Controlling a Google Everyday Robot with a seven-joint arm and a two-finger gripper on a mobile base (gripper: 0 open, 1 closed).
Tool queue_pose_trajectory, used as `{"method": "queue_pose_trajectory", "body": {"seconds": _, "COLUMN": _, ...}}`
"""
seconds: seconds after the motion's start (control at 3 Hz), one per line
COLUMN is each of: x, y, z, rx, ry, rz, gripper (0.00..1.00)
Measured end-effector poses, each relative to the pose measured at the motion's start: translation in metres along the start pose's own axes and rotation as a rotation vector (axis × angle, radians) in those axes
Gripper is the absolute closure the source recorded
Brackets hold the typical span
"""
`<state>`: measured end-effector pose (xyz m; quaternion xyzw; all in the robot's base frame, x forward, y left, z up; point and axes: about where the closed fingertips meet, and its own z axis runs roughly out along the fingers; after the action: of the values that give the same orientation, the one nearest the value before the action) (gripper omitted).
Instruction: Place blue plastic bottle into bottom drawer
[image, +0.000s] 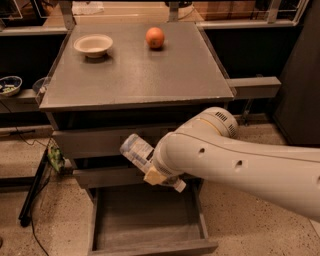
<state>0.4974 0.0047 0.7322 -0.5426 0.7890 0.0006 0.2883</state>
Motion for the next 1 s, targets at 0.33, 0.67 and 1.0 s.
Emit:
{"method": "queue_pose_trajectory", "body": {"seconds": 0.33, "x": 0.019, "y": 0.013, "z": 0.011, "rx": -0.033, "ry": 0.02, "rz": 0.036, "gripper": 1.0}}
{"method": "queue_pose_trajectory", "body": {"seconds": 0.67, "x": 0.019, "y": 0.013, "z": 0.011, "rx": -0.033, "ry": 0.02, "rz": 0.036, "gripper": 1.0}}
{"method": "queue_pose_trajectory", "body": {"seconds": 1.0, "x": 0.018, "y": 0.025, "z": 0.035, "rx": -0.073, "ry": 0.015, "rz": 0.025, "gripper": 1.0}}
